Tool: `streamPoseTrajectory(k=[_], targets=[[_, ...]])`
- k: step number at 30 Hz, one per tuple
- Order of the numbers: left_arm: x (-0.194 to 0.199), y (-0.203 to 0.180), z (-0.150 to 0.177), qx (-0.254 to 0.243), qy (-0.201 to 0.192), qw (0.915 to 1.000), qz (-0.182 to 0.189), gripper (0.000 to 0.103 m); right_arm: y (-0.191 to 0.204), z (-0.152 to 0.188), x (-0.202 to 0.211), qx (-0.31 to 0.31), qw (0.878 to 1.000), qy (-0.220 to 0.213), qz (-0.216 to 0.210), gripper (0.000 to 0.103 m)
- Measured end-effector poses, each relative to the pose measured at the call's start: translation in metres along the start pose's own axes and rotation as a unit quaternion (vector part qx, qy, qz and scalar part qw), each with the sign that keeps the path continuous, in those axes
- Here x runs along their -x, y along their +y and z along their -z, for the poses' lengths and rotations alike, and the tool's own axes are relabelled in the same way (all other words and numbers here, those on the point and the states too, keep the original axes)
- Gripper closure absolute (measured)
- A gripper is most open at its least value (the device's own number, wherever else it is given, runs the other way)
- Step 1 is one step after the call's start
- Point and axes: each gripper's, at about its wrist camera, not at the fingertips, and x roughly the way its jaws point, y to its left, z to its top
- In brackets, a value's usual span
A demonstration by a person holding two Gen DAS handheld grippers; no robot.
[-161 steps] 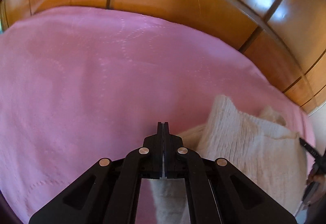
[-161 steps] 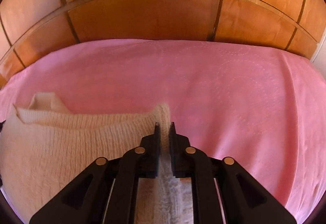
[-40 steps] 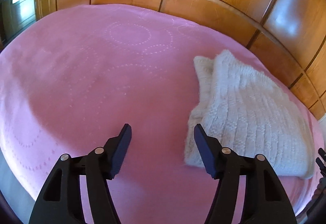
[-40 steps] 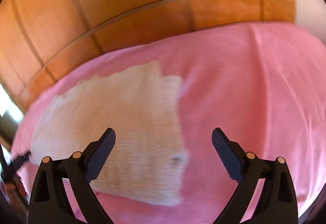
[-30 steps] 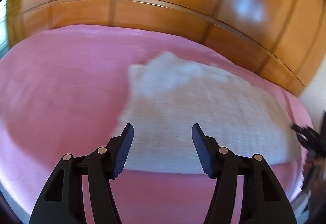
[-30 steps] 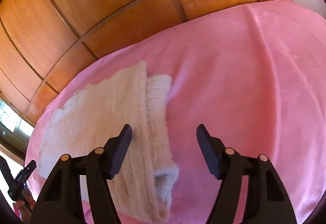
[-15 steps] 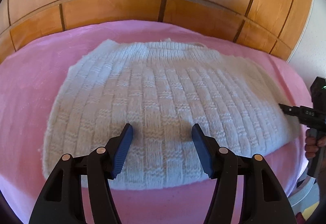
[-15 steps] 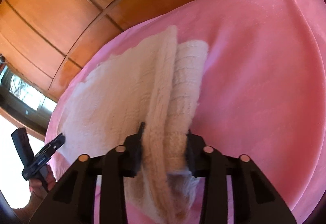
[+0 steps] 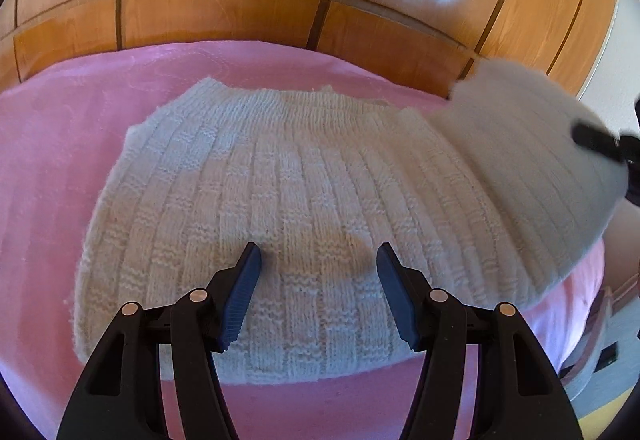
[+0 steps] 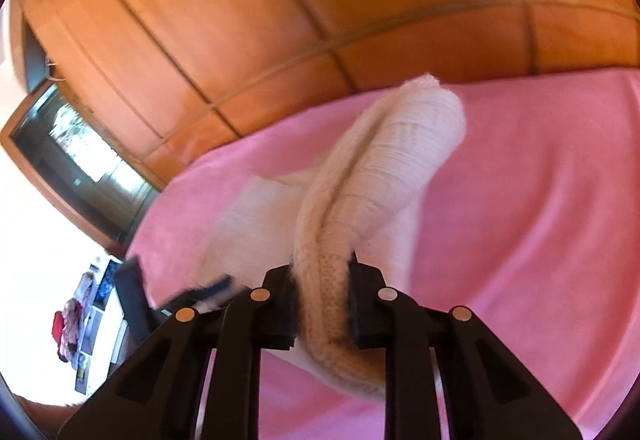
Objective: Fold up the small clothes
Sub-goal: 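Fold the held side over the sweater with the right gripper and release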
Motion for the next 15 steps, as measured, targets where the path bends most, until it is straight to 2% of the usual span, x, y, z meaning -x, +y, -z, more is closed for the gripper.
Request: streamPoseTrajectory(k=[5,8,15], targets=[[0.02,0.028,-0.008,0.037,-0.017,0.9988,0.025,0.044,0.068,-0.021,-0.057,0.041,0.999,0.021,-0.024,0.087],[0.035,0.065,-0.01,0.083,-0.026,0.9955,0.039,0.044,0.1,-0.025,-0.096,0.059,0.997,0.038,-0.032,0.087],[0.064,0.14,-0.002,0.181,-0.042,0.981,0.054,0.044,0.139,0.002,-0.185,0.083,0.99,0.106,-0.04,0.087]])
